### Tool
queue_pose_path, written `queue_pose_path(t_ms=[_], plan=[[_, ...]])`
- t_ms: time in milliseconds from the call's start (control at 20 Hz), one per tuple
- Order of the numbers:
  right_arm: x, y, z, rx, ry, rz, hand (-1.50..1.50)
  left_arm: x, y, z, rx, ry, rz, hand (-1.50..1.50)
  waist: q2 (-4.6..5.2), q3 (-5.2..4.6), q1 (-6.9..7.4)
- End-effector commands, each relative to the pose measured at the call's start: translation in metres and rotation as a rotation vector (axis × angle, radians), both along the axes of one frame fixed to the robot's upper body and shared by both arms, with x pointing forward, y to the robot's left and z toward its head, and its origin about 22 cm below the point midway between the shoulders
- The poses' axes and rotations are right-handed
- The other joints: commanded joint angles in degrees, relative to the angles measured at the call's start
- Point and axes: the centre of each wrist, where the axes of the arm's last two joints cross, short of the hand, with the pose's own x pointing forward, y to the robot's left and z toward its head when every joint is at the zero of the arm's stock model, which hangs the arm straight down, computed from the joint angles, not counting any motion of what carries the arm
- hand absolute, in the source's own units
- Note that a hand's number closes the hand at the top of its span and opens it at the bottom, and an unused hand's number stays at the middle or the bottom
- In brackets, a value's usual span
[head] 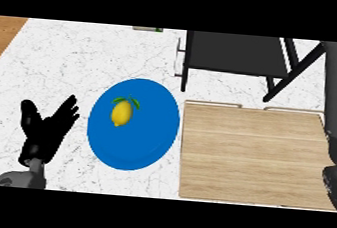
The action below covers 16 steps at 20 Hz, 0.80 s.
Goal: Pick the tomato from the tray and place it in the tiered shelf
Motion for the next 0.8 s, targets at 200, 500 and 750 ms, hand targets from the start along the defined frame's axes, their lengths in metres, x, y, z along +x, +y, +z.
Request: queue_pose_path(t_ms=[200,500,750], plan=[[0.033,-0.008,-0.021,-0.069,0.017,0.002,1.5,-0.006,0.017,-0.005,-0.009,0.029,0.009,0.0,0.14,-0.19,0.17],[0.056,-0.016,-0.043,-0.079,-0.007,-0.002,1.5,-0.004,0.016,0.008,-0.016,0.019,0.005,0.0,0.14,-0.17,0.31],[0.069,-0.026,-0.038,-0.064,-0.025,-0.02,1.5,-0.009,0.004,-0.008,-0.012,0.022,0.002,0.0,0.28,-0.18,0.5]])
